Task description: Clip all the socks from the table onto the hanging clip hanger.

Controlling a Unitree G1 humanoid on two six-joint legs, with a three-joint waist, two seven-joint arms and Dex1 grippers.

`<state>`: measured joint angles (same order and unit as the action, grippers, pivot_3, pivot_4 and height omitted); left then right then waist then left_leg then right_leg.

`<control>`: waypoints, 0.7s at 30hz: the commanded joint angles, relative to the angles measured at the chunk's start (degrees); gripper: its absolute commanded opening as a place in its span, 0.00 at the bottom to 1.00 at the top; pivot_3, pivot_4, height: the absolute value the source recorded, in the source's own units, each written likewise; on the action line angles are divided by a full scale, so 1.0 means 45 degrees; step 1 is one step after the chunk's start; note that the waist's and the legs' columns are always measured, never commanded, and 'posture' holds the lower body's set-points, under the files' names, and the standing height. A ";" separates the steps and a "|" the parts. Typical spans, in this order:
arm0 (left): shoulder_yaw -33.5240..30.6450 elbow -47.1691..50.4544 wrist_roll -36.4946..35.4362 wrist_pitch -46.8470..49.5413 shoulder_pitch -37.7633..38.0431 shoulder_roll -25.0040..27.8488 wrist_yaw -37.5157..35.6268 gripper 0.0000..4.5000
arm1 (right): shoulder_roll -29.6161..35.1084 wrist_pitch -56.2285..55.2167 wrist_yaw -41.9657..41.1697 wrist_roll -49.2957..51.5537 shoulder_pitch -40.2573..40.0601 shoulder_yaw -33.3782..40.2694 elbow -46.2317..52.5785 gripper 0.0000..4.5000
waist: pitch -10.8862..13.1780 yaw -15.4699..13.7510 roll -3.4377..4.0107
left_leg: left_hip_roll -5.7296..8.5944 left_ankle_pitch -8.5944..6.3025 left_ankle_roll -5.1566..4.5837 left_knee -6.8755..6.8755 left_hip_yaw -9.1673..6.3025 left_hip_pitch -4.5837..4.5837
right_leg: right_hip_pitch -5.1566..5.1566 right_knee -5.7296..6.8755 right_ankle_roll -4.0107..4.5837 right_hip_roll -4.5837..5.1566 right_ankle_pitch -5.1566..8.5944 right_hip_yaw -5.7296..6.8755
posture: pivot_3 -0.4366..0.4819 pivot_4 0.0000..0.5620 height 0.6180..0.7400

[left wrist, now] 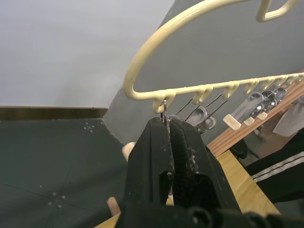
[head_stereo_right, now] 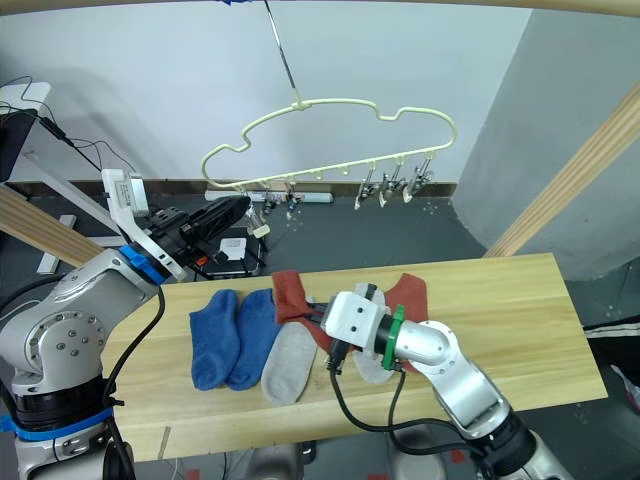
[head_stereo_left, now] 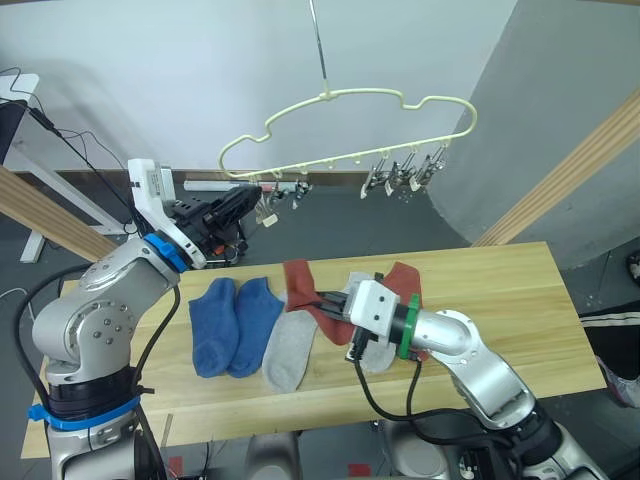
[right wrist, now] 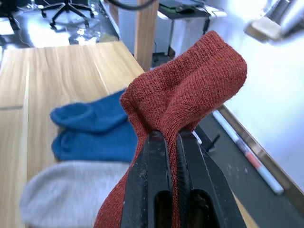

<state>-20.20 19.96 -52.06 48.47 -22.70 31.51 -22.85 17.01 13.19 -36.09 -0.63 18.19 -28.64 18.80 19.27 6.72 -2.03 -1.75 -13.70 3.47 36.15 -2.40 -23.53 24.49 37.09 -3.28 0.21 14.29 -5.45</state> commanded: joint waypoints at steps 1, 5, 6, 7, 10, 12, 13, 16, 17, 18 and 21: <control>-0.0314 0.0747 -0.0745 0.0119 0.0029 -0.0080 0.0282 0.00 | -0.1179 -0.0601 0.0453 -0.0115 0.0877 -0.0085 -0.1102 0.01 | 0.0000 -0.0002 -0.0001 | -0.0001 0.0000 0.0000 0.0002 0.0003 -0.0002 | 0.0009 0.0008 0.0002 0.0000 -0.0001 -0.0004 | 0.30 0.64 1.00; -0.0358 0.0838 -0.1027 0.0186 0.0124 -0.0004 0.0409 0.00 | -0.1918 -0.0968 0.0703 -0.0257 0.1297 0.0015 -0.2103 0.01 | 0.0000 -0.0081 -0.0001 | -0.0007 0.0008 0.0014 0.0002 -0.0012 -0.0035 | 0.0058 0.0044 0.0008 -0.0004 -0.0004 0.0010 | 0.31 0.64 1.00; -0.0363 0.0849 -0.1094 0.0200 0.0132 -0.0004 0.0451 0.00 | -0.2008 -0.1041 0.0706 -0.0281 0.1336 0.0006 -0.2234 0.01 | 0.0000 -0.0116 -0.0001 | -0.0007 0.0010 0.0018 0.0005 -0.0013 -0.0054 | 0.0077 0.0046 0.0009 -0.0003 -0.0005 0.0011 | 0.31 0.64 1.00; -0.0364 0.0878 -0.1160 0.0209 0.0146 -0.0003 0.0506 0.00 | -0.2063 -0.1090 0.0698 -0.0298 0.1343 0.0009 -0.2298 0.01 | 0.0000 -0.0144 -0.0001 | -0.0003 0.0012 0.0020 0.0013 -0.0011 -0.0085 | 0.0110 0.0055 0.0010 0.0005 -0.0006 0.0009 | 0.31 0.64 1.00; -0.0316 0.0995 -0.1276 0.0188 0.0268 0.0027 0.0569 0.00 | -0.2339 -0.1250 0.0791 -0.0403 0.1470 0.0005 -0.2705 0.01 | 0.0000 -0.0188 -0.0001 | 0.0002 0.0021 0.0037 0.0042 -0.0013 -0.0126 | 0.0160 0.0098 0.0011 0.0023 -0.0007 0.0001 | 0.31 0.64 1.00; -0.0310 0.1023 -0.1345 0.0163 0.0302 -0.0053 0.0714 0.00 | -0.2544 -0.1214 0.0872 -0.0410 0.1481 0.0020 -0.2892 0.01 | 0.0000 -0.0205 -0.0001 | 0.0004 0.0015 0.0027 0.0056 -0.0019 -0.0131 | 0.0177 0.0131 0.0012 0.0023 -0.0007 -0.0004 | 0.31 0.64 1.00; -0.0275 0.1053 -0.1370 0.0154 0.0330 -0.0061 0.0708 0.00 | -0.2620 -0.1242 0.0921 -0.0446 0.1471 0.0030 -0.2950 0.01 | 0.0000 -0.0213 -0.0001 | 0.0003 0.0011 0.0020 0.0061 -0.0022 -0.0129 | 0.0178 0.0141 0.0012 0.0019 -0.0007 -0.0001 | 0.31 0.64 1.00; -0.0216 0.1119 -0.1377 0.0108 0.0429 -0.0046 0.0727 0.00 | -0.2845 -0.1362 0.1104 -0.0562 0.1469 0.0134 -0.3035 0.01 | 0.0000 -0.0213 0.0000 | 0.0002 0.0009 0.0017 0.0104 -0.0020 -0.0128 | 0.0178 0.0187 0.0012 0.0008 -0.0006 0.0002 | 0.31 0.64 1.00; -0.0208 0.1135 -0.1351 0.0075 0.0470 -0.0039 0.0735 0.00 | -0.2903 -0.1412 0.1161 -0.0595 0.1471 0.0166 -0.3048 0.01 | 0.0000 -0.0212 0.0000 | 0.0002 0.0009 0.0016 0.0122 -0.0016 -0.0129 | 0.0177 0.0201 0.0011 0.0005 -0.0006 0.0002 | 0.32 0.64 1.00; -0.0199 0.1133 -0.1342 0.0055 0.0495 -0.0026 0.0729 0.00 | -0.2969 -0.1408 0.1238 -0.0590 0.1469 0.0229 -0.3056 0.01 | 0.0000 -0.0212 0.0000 | 0.0003 0.0009 0.0016 0.0134 -0.0015 -0.0129 | 0.0175 0.0207 0.0011 0.0003 -0.0006 0.0000 | 0.32 0.64 1.00; -0.0173 0.1095 -0.1328 0.0015 0.0496 -0.0001 0.0726 0.00 | -0.3049 -0.1483 0.1342 -0.0548 0.1474 0.0375 -0.3027 0.01 | 0.0000 -0.0212 0.0000 | 0.0004 0.0009 0.0016 0.0161 -0.0015 -0.0130 | 0.0169 0.0212 0.0008 -0.0003 -0.0005 -0.0001 | 0.32 0.64 1.00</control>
<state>-20.59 22.39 -57.18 49.53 -20.60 31.22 -19.37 3.90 7.96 -30.48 -3.38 24.36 -27.90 3.59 19.27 5.76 -2.03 -1.73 -13.66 3.55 36.88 -2.47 -24.12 25.25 38.05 -3.24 0.19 14.26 -5.46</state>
